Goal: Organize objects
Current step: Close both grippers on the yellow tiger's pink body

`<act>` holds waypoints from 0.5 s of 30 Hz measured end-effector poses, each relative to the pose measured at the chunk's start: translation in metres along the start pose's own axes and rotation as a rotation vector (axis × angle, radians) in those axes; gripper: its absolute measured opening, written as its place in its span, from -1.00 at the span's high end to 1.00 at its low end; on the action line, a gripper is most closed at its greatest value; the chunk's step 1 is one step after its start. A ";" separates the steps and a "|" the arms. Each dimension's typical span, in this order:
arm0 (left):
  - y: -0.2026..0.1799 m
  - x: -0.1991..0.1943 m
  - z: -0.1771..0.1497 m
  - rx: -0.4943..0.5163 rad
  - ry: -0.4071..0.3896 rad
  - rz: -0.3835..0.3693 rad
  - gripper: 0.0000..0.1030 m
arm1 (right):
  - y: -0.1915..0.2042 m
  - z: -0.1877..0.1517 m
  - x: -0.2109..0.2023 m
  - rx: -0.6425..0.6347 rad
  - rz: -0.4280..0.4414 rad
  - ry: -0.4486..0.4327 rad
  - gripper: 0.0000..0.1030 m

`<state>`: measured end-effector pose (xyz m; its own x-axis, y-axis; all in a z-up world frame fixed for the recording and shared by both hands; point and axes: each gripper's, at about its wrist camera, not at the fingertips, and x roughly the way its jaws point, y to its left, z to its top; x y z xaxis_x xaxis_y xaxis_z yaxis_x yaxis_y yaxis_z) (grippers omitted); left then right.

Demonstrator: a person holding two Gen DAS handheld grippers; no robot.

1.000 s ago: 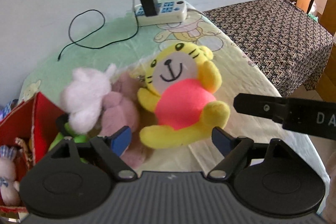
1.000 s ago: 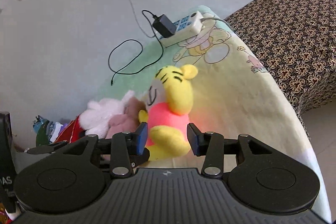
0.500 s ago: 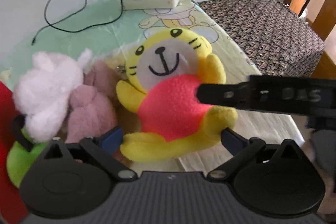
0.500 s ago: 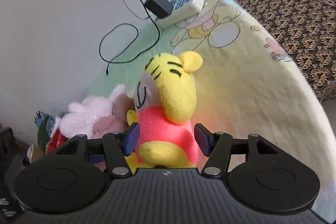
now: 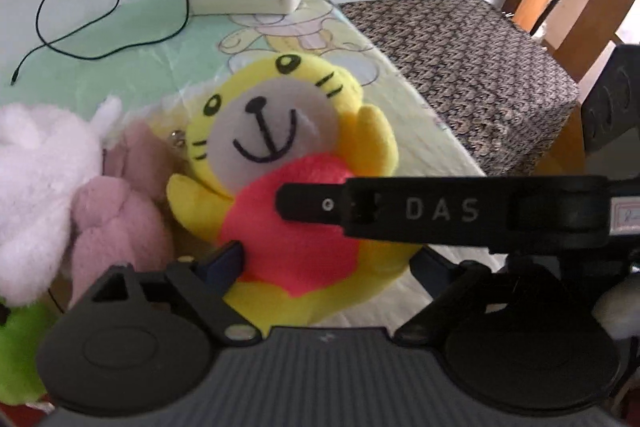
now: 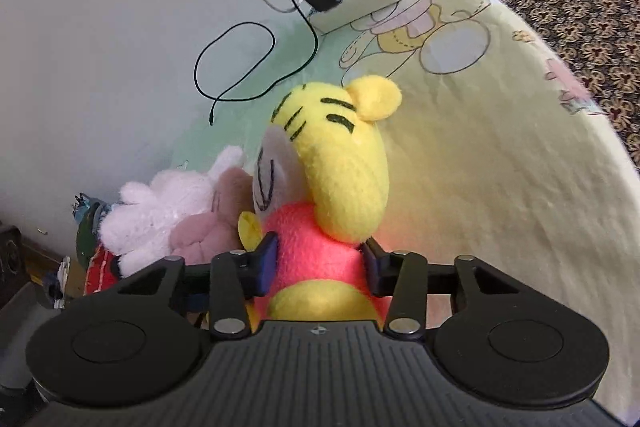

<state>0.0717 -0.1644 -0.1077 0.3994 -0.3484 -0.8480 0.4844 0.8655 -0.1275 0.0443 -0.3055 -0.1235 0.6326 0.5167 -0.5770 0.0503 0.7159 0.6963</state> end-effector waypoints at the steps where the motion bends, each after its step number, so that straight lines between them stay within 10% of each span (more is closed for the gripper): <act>1: -0.002 -0.003 -0.002 0.005 -0.004 -0.017 -0.73 | 0.000 -0.001 -0.006 0.004 0.002 -0.001 0.15; 15: -0.043 -0.072 -0.042 0.133 -0.082 -0.136 -0.69 | 0.021 -0.047 -0.075 -0.011 -0.008 -0.060 0.17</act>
<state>-0.0106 -0.1615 -0.0631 0.3826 -0.4917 -0.7822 0.6343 0.7554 -0.1646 -0.0386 -0.3066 -0.0857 0.6778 0.4819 -0.5553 0.0473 0.7251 0.6870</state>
